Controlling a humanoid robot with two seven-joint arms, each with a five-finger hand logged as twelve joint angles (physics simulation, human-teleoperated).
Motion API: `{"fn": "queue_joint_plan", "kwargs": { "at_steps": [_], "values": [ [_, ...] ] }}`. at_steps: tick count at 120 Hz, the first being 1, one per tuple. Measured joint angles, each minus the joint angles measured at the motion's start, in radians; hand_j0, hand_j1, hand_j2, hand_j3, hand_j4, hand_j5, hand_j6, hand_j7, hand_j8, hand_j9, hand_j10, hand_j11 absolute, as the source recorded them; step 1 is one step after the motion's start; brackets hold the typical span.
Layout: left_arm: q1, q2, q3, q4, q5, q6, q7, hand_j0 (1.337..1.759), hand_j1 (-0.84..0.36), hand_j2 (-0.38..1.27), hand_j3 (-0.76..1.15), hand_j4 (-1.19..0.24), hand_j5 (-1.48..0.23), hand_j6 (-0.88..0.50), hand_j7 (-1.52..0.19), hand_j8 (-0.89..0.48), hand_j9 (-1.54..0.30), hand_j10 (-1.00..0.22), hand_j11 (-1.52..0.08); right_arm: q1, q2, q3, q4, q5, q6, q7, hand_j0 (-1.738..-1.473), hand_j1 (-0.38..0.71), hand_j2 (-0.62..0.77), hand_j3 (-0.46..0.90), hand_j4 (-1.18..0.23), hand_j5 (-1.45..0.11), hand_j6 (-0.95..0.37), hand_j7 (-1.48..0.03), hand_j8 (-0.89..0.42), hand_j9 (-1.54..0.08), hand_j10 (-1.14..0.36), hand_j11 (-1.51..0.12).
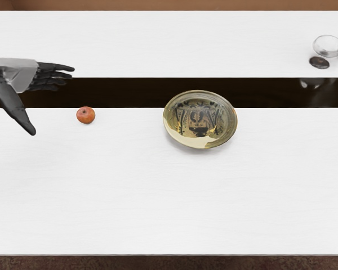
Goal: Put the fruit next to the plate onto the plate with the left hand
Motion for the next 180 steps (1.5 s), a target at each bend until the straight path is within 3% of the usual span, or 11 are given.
{"fn": "queue_joint_plan", "kwargs": {
  "at_steps": [12,16,30,38,48,66,90,121,136,156,180],
  "values": [
    [-0.002,0.000,-0.001,-0.021,0.001,0.000,0.031,1.658,0.32,0.01,0.00,-0.03,-0.03,-0.03,-0.03,-0.03,-0.03,-0.03,-0.03,-0.001,0.000,-0.001,0.000,-0.001,0.001,0.000,-1.658,-0.35,0.00,0.00,0.00,0.00,0.00,0.00,0.00,0.00,0.00,0.00],
    [-0.007,-0.012,-0.003,-0.029,0.002,0.000,0.075,1.658,0.32,0.01,0.00,-0.03,-0.03,-0.03,-0.03,-0.03,-0.03,-0.03,-0.03,-0.001,0.000,-0.001,0.000,-0.001,0.001,0.000,-1.658,-0.35,0.00,0.00,0.00,0.00,0.00,0.00,0.00,0.00,0.00,0.00],
    [-0.075,-0.133,-0.024,-0.044,0.078,0.000,0.286,1.658,0.32,0.01,0.00,-0.03,-0.03,-0.03,-0.03,-0.03,-0.03,-0.03,-0.03,-0.001,0.000,-0.001,0.000,-0.001,0.000,0.000,-1.658,-0.35,0.00,0.00,0.00,0.00,0.00,0.00,0.00,0.00,0.00,0.00],
    [-0.083,-0.215,-0.029,-0.047,0.212,0.030,0.342,1.658,0.32,0.00,0.00,-0.03,-0.03,-0.03,-0.03,-0.03,-0.03,-0.03,-0.03,0.000,0.000,-0.001,0.000,-0.001,0.000,0.000,-1.658,-0.35,0.00,0.00,0.00,0.00,0.00,0.00,0.00,0.00,0.00,0.00],
    [-0.076,-0.307,-0.026,-0.049,0.411,0.126,0.377,1.658,0.32,0.00,0.00,-0.03,-0.03,-0.03,-0.03,-0.03,-0.03,-0.03,-0.03,0.000,0.000,-0.001,0.000,-0.001,0.000,0.000,-1.658,-0.35,0.00,0.00,0.00,0.00,0.00,0.00,0.00,0.00,0.00,0.00],
    [-0.028,-0.403,0.000,-0.047,0.679,0.305,0.398,1.658,0.32,0.01,0.00,-0.03,-0.03,-0.03,-0.03,-0.03,-0.03,-0.03,-0.03,0.000,0.000,-0.001,0.000,-0.001,0.000,0.000,-1.658,-0.35,0.00,0.00,0.00,0.00,0.00,0.00,0.00,0.00,0.00,0.00],
    [-0.027,-0.494,0.172,0.008,0.854,0.496,0.404,1.658,0.27,0.01,0.00,-0.07,-0.08,-0.07,-0.08,-0.07,-0.08,-0.07,-0.08,0.000,0.000,-0.001,0.000,-0.001,0.000,0.000,-1.658,-0.35,0.00,0.00,0.00,0.00,0.00,0.00,0.00,0.00,0.00,0.00],
    [-0.006,-0.545,0.278,0.108,0.890,0.565,0.405,1.658,0.13,0.04,0.00,-0.19,-0.24,-0.19,-0.24,-0.19,-0.24,-0.19,-0.24,0.000,0.000,-0.001,0.000,-0.001,-0.001,0.000,-1.658,-0.35,0.00,0.00,0.00,0.00,0.00,0.00,0.00,0.00,0.00,0.00],
    [-0.012,-0.551,0.285,0.152,0.881,0.540,0.405,1.658,0.08,0.05,0.00,-0.23,-0.29,-0.23,-0.29,-0.23,-0.29,-0.23,-0.29,0.000,0.000,-0.001,0.000,-0.001,-0.001,0.000,-1.658,-0.35,0.00,0.00,0.00,0.00,0.00,0.00,0.00,0.00,0.00,0.00],
    [-0.026,-0.657,0.281,0.274,0.848,0.489,0.405,1.658,0.02,0.06,0.00,-0.28,-0.36,-0.29,-0.36,-0.29,-0.36,-0.28,-0.36,0.000,0.000,-0.001,0.000,-0.001,-0.001,0.000,-1.658,-0.35,0.00,0.00,0.00,0.00,0.00,0.00,0.00,0.00,0.00,0.00],
    [-0.020,-0.700,0.286,0.371,0.842,0.543,0.405,1.658,-0.04,0.07,0.00,-0.33,-0.42,-0.33,-0.42,-0.33,-0.42,-0.33,-0.42,0.000,0.000,-0.001,0.000,-0.001,-0.001,0.000,-1.658,-0.35,0.00,0.00,0.00,0.00,0.00,0.00,0.00,0.00,0.00,0.00]
  ]
}}
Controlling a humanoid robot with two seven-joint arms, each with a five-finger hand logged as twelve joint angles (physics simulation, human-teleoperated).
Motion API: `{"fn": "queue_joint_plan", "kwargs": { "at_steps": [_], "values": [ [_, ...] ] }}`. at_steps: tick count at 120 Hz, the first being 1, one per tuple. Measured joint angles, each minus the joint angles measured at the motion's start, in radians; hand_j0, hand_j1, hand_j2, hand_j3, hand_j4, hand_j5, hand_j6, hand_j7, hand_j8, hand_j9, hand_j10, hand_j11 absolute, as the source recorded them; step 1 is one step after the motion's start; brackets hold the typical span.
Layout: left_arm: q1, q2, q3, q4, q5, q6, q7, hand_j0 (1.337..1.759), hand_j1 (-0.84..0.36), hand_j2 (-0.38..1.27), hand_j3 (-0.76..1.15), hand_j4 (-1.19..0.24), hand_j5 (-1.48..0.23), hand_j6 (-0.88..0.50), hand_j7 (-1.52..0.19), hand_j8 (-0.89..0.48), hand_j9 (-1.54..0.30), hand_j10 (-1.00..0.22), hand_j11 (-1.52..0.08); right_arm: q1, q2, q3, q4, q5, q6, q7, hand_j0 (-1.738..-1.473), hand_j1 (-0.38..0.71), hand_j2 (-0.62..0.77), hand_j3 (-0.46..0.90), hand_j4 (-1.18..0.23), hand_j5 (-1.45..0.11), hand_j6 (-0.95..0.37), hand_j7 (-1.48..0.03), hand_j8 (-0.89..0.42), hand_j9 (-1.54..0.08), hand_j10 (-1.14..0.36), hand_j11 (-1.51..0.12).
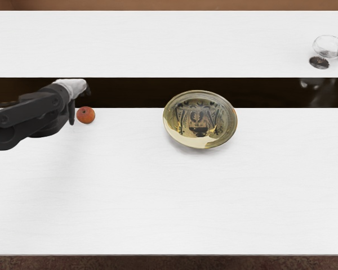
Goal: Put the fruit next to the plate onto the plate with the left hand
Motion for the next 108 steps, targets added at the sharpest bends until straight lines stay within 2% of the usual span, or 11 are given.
{"fn": "queue_joint_plan", "kwargs": {
  "at_steps": [97,101,108],
  "values": [
    [0.036,-0.071,0.039,0.032,0.006,0.062,0.000,1.658,-0.10,0.08,0.00,-0.38,-0.49,-0.38,-0.49,-0.38,-0.49,-0.38,-0.49,0.000,0.000,0.000,0.000,0.000,0.000,0.000,-1.658,-0.35,0.00,0.00,0.00,0.00,0.00,0.00,0.00,0.00,0.00,0.00],
    [0.039,-0.071,0.040,0.032,0.007,0.067,0.000,1.655,-0.11,0.00,0.17,-0.38,-0.49,-0.38,-0.49,-0.38,-0.49,-0.38,-0.49,0.000,0.000,0.000,0.000,0.000,0.000,0.000,-1.658,-0.35,0.00,0.00,0.00,0.00,0.00,0.00,0.00,0.00,0.00,0.00],
    [0.039,-0.071,0.043,0.033,0.008,0.073,0.000,1.648,-0.11,-0.01,0.22,-0.38,-0.49,-0.38,-0.49,-0.38,-0.49,-0.38,-0.49,0.000,0.000,0.000,0.000,0.000,0.000,0.000,-1.658,-0.35,0.00,0.00,0.00,0.00,0.00,0.00,0.00,0.00,0.00,0.00]
  ]
}}
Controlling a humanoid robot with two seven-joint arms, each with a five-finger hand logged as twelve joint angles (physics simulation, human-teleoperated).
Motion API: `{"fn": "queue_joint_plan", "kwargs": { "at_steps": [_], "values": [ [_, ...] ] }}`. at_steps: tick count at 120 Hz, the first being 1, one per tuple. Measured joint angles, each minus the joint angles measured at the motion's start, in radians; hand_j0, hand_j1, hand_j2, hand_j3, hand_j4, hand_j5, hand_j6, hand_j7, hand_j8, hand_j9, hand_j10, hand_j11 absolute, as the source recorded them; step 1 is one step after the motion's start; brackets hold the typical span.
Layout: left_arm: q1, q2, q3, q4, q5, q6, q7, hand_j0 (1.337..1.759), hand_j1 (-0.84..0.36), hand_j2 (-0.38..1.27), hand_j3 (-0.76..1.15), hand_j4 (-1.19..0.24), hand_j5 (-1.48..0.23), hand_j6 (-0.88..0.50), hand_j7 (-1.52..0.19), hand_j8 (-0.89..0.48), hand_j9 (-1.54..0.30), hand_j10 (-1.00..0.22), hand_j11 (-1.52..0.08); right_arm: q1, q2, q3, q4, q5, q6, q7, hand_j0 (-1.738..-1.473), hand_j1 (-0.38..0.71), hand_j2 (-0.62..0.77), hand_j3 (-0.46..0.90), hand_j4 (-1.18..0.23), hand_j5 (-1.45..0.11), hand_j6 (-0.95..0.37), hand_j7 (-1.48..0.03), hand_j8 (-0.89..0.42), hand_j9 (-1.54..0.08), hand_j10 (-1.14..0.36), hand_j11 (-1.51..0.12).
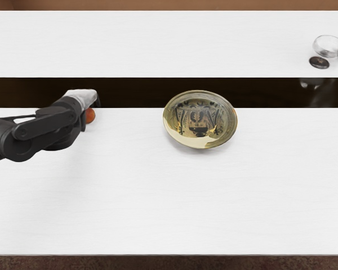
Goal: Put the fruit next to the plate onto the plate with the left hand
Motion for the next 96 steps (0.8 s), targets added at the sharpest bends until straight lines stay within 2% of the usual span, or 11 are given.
{"fn": "queue_joint_plan", "kwargs": {
  "at_steps": [11,33,41,47,74,83,96],
  "values": [
    [0.001,0.001,0.004,0.000,0.001,0.011,0.000,1.638,-0.13,0.00,0.30,-0.40,-0.51,-0.40,-0.51,-0.40,-0.51,-0.40,-0.51,0.000,0.000,0.000,0.000,0.000,0.000,0.000,-1.658,-0.35,0.00,0.00,0.00,0.00,0.00,0.00,0.00,0.00,0.00,0.00],
    [-0.002,0.004,0.006,-0.008,-0.003,0.010,0.000,1.650,-0.21,0.06,0.12,-0.47,-0.61,-0.47,-0.61,-0.47,-0.61,-0.47,-0.61,0.000,0.000,0.000,0.000,0.000,0.001,0.000,-1.658,-0.35,0.00,0.00,0.00,0.00,0.00,0.00,0.00,0.00,0.00,0.00],
    [-0.002,0.002,0.006,-0.010,-0.005,0.008,0.000,1.660,-0.24,0.11,0.09,-0.50,-0.65,-0.50,-0.65,-0.50,-0.65,-0.50,-0.65,0.000,0.000,0.000,0.000,0.000,0.000,0.000,-1.658,-0.35,0.00,0.00,0.00,0.00,0.00,0.00,0.00,0.00,0.00,0.00],
    [-0.001,0.003,0.006,-0.010,-0.006,0.007,0.000,1.653,-0.26,0.12,0.15,-0.52,-0.67,-0.52,-0.67,-0.50,-0.67,-0.52,-0.67,0.000,0.000,0.001,0.000,0.000,0.000,0.000,-1.658,-0.35,0.00,0.00,0.00,0.00,0.00,0.00,0.00,0.00,0.00,0.00],
    [0.000,0.011,0.006,-0.012,-0.009,0.005,0.000,1.617,-0.33,0.17,0.26,-0.62,-0.81,-0.44,-0.82,-0.44,-0.82,-0.62,-0.82,0.001,0.000,0.000,0.000,0.000,0.000,0.000,-1.658,-0.35,0.00,0.00,0.00,0.00,0.00,0.00,0.00,0.00,0.00,0.00],
    [-0.005,0.011,0.006,-0.011,-0.012,0.000,0.000,1.616,-0.32,0.25,0.12,-0.64,-0.84,-0.43,-0.84,-0.45,-0.85,-0.64,-0.85,0.001,0.000,0.001,0.000,0.000,0.000,0.000,-1.658,-0.35,0.00,0.00,0.00,0.00,0.00,0.00,0.00,0.00,0.00,0.00],
    [-0.014,0.011,0.002,-0.008,-0.019,-0.019,0.000,1.632,-0.34,0.31,0.07,-0.66,-0.88,-0.43,-0.87,-0.44,-0.87,-0.66,-0.88,0.001,0.000,0.001,0.000,0.000,0.000,0.000,-1.658,-0.35,0.00,0.00,0.00,0.00,0.00,0.00,0.00,0.00,0.00,0.00]
  ]
}}
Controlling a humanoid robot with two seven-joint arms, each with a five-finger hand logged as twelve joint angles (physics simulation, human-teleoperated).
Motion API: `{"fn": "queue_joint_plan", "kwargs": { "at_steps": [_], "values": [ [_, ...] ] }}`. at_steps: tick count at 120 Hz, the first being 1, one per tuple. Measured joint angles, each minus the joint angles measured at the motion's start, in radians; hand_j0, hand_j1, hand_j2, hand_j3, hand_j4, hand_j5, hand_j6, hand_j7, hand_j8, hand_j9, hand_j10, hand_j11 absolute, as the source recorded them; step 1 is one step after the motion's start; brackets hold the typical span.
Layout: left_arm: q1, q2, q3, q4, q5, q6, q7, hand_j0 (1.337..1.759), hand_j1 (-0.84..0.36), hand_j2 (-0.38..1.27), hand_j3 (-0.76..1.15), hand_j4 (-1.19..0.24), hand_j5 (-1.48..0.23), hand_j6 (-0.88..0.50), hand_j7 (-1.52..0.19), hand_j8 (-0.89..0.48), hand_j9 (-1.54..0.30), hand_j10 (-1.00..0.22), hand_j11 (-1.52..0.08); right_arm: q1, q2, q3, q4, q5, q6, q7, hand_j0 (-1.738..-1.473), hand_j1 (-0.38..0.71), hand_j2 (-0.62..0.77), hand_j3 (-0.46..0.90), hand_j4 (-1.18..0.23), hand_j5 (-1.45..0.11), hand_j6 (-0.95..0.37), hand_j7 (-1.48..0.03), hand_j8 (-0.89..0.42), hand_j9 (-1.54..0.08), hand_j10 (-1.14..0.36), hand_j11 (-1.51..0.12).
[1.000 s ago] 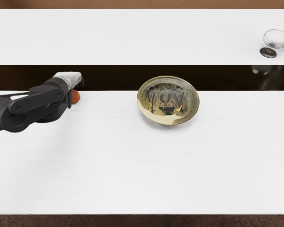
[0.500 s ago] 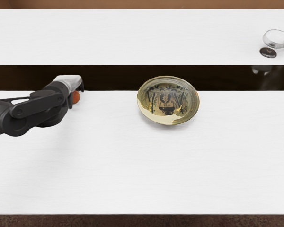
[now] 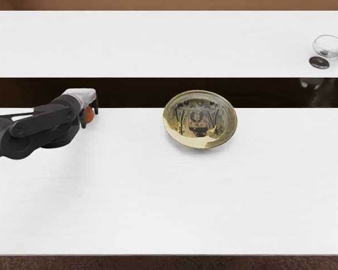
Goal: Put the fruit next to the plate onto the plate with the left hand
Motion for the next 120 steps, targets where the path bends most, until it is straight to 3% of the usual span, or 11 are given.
{"fn": "queue_joint_plan", "kwargs": {
  "at_steps": [36,65,120],
  "values": [
    [-0.097,-0.032,-0.007,-0.003,-0.045,-0.049,0.000,1.650,-0.29,0.30,0.02,-0.66,-0.92,-0.45,-0.90,-0.47,-0.90,-0.67,-0.90,0.001,0.000,0.000,0.000,0.000,0.000,0.000,-1.658,-0.35,0.00,0.00,0.00,0.00,0.00,0.00,0.00,0.00,0.00,0.00],
    [-0.198,-0.137,-0.011,-0.004,-0.116,-0.095,0.000,1.654,-0.30,0.32,0.00,-0.65,-0.93,-0.46,-0.89,-0.48,-0.89,-0.68,-0.89,0.001,0.000,0.000,0.000,0.000,0.000,0.000,-1.658,-0.35,0.00,0.00,0.00,0.00,0.00,0.00,0.00,0.00,0.00,0.00],
    [-0.259,-0.333,-0.081,-0.003,-0.163,-0.098,0.000,1.658,-0.35,0.51,0.00,-0.64,-0.93,-0.48,-0.90,-0.48,-0.88,-0.67,-0.89,0.002,0.000,0.000,-0.003,0.000,0.000,0.000,-1.658,-0.35,0.00,0.00,0.00,0.00,0.00,0.00,0.00,0.00,0.00,0.00]
  ]
}}
